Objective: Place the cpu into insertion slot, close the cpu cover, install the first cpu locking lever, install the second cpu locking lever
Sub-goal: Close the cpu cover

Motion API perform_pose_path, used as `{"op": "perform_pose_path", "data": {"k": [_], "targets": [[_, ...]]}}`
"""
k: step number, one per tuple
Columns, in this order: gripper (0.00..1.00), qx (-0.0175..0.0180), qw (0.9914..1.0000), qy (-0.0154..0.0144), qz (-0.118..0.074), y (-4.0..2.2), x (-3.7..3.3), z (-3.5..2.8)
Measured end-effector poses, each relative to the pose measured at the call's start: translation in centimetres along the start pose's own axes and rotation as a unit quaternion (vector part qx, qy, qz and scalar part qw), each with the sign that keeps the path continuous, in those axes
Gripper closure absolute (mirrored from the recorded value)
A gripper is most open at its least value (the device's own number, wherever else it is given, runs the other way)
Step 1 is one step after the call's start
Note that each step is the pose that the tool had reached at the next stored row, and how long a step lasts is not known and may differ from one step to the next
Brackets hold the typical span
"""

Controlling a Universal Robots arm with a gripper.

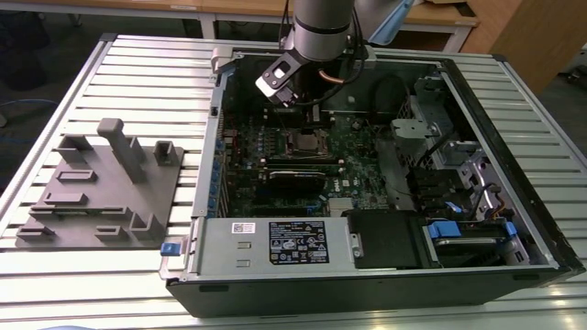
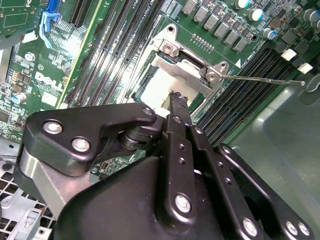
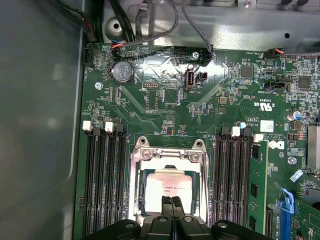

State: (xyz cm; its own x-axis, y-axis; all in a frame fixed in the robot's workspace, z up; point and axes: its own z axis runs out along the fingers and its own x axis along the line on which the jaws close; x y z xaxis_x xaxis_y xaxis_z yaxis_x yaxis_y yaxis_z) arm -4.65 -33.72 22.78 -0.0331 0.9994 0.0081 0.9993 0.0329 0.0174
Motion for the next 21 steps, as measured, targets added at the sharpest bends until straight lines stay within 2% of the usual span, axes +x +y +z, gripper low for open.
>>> {"op": "perform_pose_path", "data": {"k": [9,11,13,17,19,21], "targets": [[0.90,0.0000,1.00000,0.0000,-0.002,0.00,0.00,0.00],[0.90,0.0001,0.99993,0.0001,-0.012,0.00,0.00,0.01],[0.90,0.0002,0.99956,0.0005,-0.030,0.00,0.00,0.02],[0.90,0.0005,0.99783,0.0011,-0.066,0.00,0.00,0.03],[0.90,0.0007,0.99651,0.0014,-0.084,0.00,0.00,0.04],[0.90,0.0008,0.99476,0.0017,-0.102,0.00,0.00,0.04]]}}
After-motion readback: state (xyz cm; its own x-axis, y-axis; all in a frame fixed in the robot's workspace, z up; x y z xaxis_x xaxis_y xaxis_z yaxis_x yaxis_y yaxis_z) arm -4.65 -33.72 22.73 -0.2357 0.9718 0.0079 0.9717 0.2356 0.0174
